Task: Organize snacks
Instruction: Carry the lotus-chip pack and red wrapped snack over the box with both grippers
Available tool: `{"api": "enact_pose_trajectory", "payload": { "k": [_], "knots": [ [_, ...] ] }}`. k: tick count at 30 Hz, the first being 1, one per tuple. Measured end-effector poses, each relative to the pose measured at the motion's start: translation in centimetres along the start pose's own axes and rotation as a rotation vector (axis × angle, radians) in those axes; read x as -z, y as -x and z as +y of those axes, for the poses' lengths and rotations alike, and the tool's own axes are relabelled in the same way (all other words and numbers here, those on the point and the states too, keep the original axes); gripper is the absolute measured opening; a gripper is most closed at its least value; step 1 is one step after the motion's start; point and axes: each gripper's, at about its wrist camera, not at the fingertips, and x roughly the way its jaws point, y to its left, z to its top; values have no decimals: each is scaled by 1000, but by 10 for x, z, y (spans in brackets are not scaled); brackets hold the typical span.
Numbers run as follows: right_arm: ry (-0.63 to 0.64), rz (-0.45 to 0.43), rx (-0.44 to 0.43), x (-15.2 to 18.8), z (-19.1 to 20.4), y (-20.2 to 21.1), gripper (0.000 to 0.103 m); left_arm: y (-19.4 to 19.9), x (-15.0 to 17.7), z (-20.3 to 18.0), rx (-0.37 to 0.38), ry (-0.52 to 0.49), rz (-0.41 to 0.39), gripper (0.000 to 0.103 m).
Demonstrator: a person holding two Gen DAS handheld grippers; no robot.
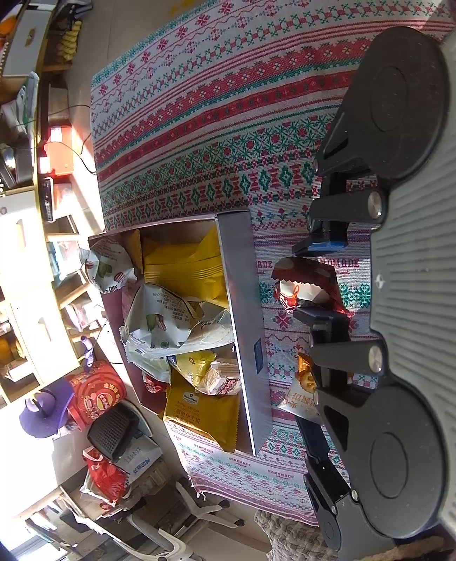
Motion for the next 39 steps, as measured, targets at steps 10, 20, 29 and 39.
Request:
{"api": "enact_pose_trajectory", "payload": {
  "k": [10, 20, 29, 39],
  "knots": [
    [-17, -34, -43, -5, 2, 14, 28, 15, -10, 8, 24, 43, -44, 58],
    [-47, -97, -66, -18, -3, 23, 28, 24, -29, 33, 22, 131, -118, 58],
    [-47, -135, -131, -34, 14, 15, 28, 7, -45, 44, 13, 140, -149, 58],
    [-29, -162, -179, -59, 42, -4, 28, -5, -42, 48, 1, 97, -156, 59]
  ]
}}
